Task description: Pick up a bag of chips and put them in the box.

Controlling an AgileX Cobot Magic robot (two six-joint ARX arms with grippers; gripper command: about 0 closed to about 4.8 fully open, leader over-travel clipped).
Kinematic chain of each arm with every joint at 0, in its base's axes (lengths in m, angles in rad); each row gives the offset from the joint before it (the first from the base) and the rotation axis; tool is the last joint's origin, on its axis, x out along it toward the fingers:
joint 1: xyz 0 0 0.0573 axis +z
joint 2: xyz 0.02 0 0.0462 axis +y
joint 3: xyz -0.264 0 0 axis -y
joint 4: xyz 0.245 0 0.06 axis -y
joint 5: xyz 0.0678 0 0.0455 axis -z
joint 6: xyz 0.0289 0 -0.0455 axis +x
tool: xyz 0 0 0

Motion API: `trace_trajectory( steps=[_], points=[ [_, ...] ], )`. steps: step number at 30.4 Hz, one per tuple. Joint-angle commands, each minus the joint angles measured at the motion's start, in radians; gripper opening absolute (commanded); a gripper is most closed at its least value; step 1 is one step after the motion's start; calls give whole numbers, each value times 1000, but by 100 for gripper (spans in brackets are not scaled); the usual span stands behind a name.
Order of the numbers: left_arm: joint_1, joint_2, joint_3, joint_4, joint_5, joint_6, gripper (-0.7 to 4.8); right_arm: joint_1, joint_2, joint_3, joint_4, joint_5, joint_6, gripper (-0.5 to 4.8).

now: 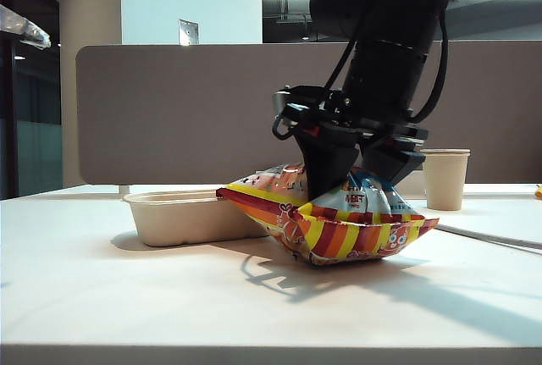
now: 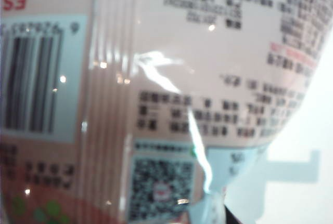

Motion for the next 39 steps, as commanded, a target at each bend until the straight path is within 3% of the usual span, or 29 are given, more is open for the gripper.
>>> trace_trajectory(
  steps=[1,21,25,39],
  points=[
    [-1,-1,5,16,0,13,444,1,-2,4,1,-4,-3,268],
    [-1,-1,5,17,0,38,444,1,-90,6,11,37,-7,259],
    [-1,-1,5,17,0,42,445,4,-146,6,7,37,-78,237],
    [-1,-1,5,17,2,42,445,3,-167,137,-8,33,-229,237]
  ],
)
